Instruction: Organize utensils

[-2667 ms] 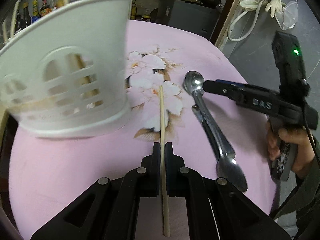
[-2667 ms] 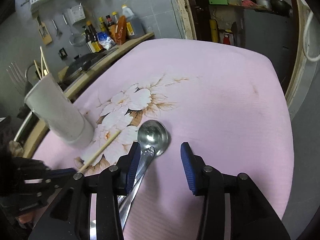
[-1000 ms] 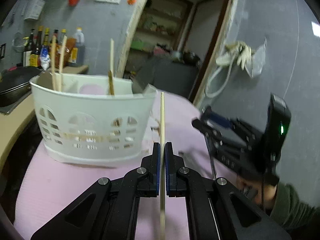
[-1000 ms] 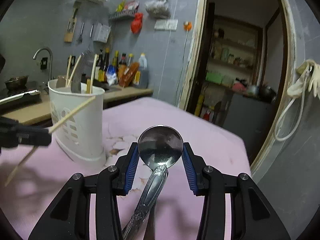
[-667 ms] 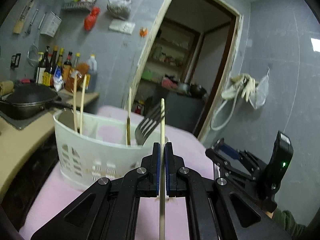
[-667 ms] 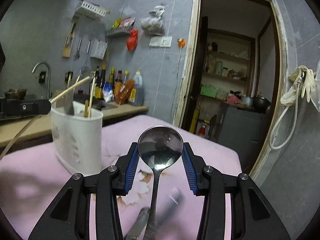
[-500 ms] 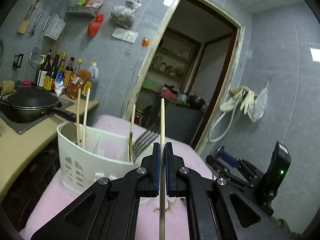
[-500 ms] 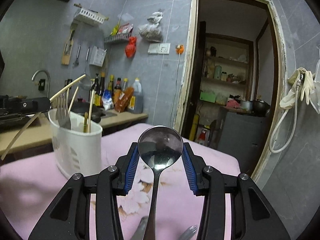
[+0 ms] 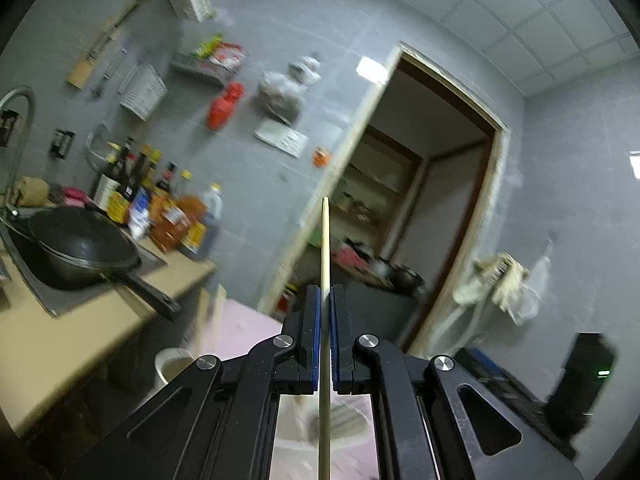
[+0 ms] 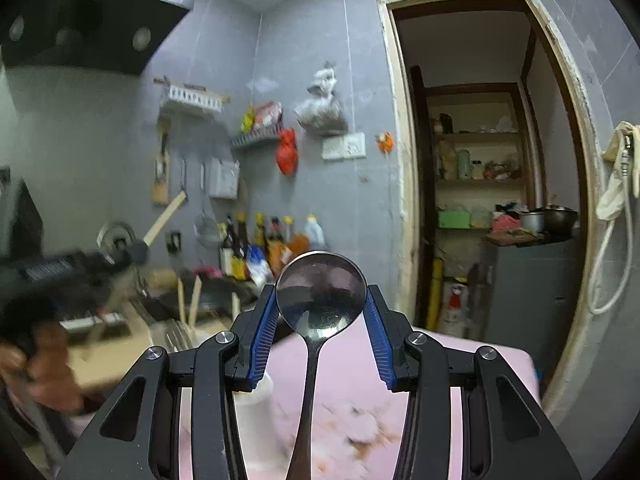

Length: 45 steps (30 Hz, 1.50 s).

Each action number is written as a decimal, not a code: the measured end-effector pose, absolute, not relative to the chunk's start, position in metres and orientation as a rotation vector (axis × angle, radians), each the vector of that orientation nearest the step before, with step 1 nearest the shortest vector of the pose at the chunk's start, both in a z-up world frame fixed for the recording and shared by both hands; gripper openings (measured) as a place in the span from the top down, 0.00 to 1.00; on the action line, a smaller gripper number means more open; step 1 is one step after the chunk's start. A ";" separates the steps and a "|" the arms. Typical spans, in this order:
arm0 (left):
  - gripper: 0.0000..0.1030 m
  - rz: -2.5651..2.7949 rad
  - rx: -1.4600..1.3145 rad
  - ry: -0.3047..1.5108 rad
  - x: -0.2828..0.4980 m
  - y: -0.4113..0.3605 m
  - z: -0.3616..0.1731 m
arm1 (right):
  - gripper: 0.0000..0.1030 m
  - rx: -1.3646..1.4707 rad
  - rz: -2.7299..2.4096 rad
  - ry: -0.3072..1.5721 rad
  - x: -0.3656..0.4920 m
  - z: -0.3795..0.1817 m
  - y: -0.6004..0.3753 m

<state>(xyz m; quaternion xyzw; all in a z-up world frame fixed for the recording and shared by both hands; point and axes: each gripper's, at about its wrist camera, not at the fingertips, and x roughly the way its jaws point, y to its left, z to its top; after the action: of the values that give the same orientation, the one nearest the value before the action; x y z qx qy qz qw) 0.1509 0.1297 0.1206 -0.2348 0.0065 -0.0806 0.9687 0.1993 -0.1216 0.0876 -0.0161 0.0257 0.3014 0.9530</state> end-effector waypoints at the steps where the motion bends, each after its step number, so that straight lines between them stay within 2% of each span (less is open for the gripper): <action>1: 0.97 -0.133 -0.468 -0.006 0.157 0.135 0.122 | 0.61 -0.022 0.623 0.036 0.200 0.093 -0.116; 9: 0.97 -0.039 -0.501 -0.081 0.187 0.164 0.114 | 0.61 0.034 0.646 -0.070 0.209 0.107 -0.073; 17: 0.97 0.078 -0.541 -0.144 0.194 0.172 0.088 | 0.61 0.119 0.585 -0.136 0.224 0.086 -0.064; 45: 0.97 0.147 -0.372 -0.177 0.207 0.145 0.058 | 0.60 0.065 0.589 -0.125 0.237 0.045 -0.053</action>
<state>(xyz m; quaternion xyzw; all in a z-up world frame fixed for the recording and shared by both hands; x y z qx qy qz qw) 0.2072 0.1449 0.0577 -0.1846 -0.0878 0.0728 0.9762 0.2371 -0.0527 0.0452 0.0322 -0.0615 0.2902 0.9545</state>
